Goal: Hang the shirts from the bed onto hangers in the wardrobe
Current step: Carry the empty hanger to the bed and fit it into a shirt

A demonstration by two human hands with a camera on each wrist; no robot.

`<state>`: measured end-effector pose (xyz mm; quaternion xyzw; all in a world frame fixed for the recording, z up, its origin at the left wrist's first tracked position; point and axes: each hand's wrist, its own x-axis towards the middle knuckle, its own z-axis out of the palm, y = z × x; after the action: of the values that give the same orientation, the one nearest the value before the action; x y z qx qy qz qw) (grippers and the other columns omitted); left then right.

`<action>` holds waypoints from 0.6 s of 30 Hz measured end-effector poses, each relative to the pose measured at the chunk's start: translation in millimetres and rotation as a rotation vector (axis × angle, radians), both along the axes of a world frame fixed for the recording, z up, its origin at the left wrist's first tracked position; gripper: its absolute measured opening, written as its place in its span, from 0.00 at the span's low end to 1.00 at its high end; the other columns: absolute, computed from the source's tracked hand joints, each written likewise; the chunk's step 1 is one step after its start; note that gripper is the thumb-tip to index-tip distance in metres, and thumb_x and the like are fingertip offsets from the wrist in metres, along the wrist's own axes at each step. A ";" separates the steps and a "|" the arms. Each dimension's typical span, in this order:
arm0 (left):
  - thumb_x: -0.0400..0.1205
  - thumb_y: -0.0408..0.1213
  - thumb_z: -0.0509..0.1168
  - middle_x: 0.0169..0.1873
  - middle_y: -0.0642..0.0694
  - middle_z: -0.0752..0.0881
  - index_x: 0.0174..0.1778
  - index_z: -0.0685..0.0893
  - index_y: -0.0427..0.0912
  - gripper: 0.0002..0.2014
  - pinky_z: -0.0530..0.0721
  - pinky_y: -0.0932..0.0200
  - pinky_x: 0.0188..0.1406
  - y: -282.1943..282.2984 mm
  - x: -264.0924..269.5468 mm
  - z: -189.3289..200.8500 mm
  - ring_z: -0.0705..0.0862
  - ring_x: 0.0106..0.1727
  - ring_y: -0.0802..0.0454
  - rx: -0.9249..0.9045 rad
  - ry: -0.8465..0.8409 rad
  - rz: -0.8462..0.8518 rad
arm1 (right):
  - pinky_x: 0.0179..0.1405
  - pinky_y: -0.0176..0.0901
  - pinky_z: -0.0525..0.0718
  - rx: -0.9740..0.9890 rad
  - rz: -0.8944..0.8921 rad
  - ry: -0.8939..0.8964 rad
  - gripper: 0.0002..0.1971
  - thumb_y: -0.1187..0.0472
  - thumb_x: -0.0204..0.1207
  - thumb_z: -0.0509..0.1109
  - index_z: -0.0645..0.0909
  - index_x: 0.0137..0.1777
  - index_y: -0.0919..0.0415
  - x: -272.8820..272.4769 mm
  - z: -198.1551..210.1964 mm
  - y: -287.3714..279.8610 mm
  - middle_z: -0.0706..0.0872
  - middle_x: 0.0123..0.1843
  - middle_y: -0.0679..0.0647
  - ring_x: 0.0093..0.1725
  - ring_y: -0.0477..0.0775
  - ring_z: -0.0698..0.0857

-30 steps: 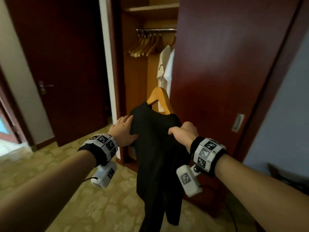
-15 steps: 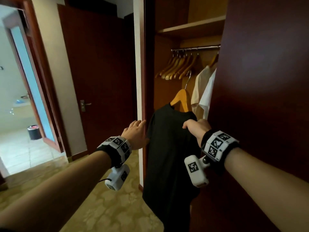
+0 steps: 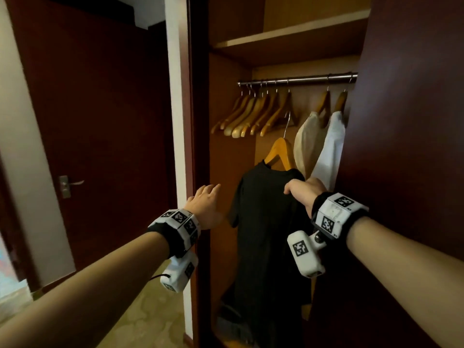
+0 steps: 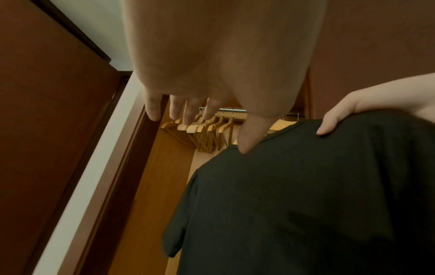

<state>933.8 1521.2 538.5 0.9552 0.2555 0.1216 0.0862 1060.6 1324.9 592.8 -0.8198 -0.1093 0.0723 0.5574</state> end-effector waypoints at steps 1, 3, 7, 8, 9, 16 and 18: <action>0.83 0.49 0.66 0.87 0.45 0.51 0.88 0.46 0.48 0.44 0.56 0.40 0.84 16.1 14.6 4.7 0.47 0.87 0.45 -0.001 0.003 -0.019 | 0.53 0.49 0.79 -0.002 -0.020 -0.004 0.24 0.66 0.72 0.72 0.76 0.69 0.69 11.7 5.4 10.6 0.80 0.57 0.60 0.56 0.63 0.80; 0.83 0.50 0.65 0.87 0.45 0.52 0.88 0.47 0.47 0.43 0.58 0.40 0.83 43.4 43.5 15.4 0.48 0.87 0.44 0.020 0.004 -0.057 | 0.51 0.48 0.78 -0.011 -0.069 -0.032 0.25 0.65 0.72 0.72 0.76 0.69 0.70 36.7 16.9 31.8 0.80 0.57 0.61 0.57 0.64 0.81; 0.83 0.51 0.64 0.86 0.46 0.52 0.88 0.47 0.48 0.42 0.57 0.40 0.82 82.7 99.3 36.9 0.48 0.87 0.46 0.080 0.003 -0.110 | 0.57 0.50 0.81 -0.068 -0.180 -0.114 0.25 0.61 0.71 0.74 0.78 0.67 0.71 79.3 35.3 64.1 0.83 0.63 0.65 0.62 0.67 0.82; 0.83 0.51 0.64 0.87 0.46 0.52 0.88 0.47 0.48 0.42 0.57 0.40 0.82 90.2 113.4 40.1 0.48 0.87 0.46 0.084 -0.002 -0.121 | 0.57 0.50 0.81 -0.069 -0.193 -0.117 0.25 0.61 0.72 0.74 0.78 0.67 0.71 88.5 39.8 71.3 0.82 0.64 0.65 0.64 0.68 0.82; 0.83 0.51 0.65 0.87 0.46 0.52 0.88 0.47 0.48 0.43 0.56 0.40 0.83 97.5 128.4 43.4 0.48 0.87 0.46 0.086 -0.009 -0.131 | 0.56 0.49 0.80 -0.064 -0.206 -0.122 0.25 0.62 0.72 0.74 0.77 0.67 0.72 98.0 44.8 78.5 0.82 0.63 0.65 0.65 0.68 0.81; 0.82 0.50 0.66 0.87 0.44 0.50 0.88 0.47 0.46 0.43 0.56 0.40 0.83 121.5 222.1 71.8 0.47 0.87 0.44 0.153 -0.049 -0.255 | 0.63 0.53 0.83 -0.095 -0.217 -0.216 0.21 0.61 0.72 0.73 0.82 0.64 0.68 168.6 81.6 115.2 0.85 0.64 0.64 0.66 0.65 0.83; 0.83 0.52 0.65 0.87 0.44 0.50 0.88 0.47 0.46 0.43 0.56 0.41 0.83 125.0 247.5 83.8 0.47 0.87 0.43 0.182 -0.071 -0.298 | 0.64 0.53 0.82 -0.073 -0.279 -0.236 0.22 0.62 0.74 0.73 0.79 0.67 0.71 189.4 96.6 120.9 0.83 0.62 0.64 0.67 0.67 0.81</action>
<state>1181.3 1646.2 622.3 0.9815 0.0960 0.1638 0.0254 1250.0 1445.8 689.5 -0.8496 -0.0565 -0.0985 0.5150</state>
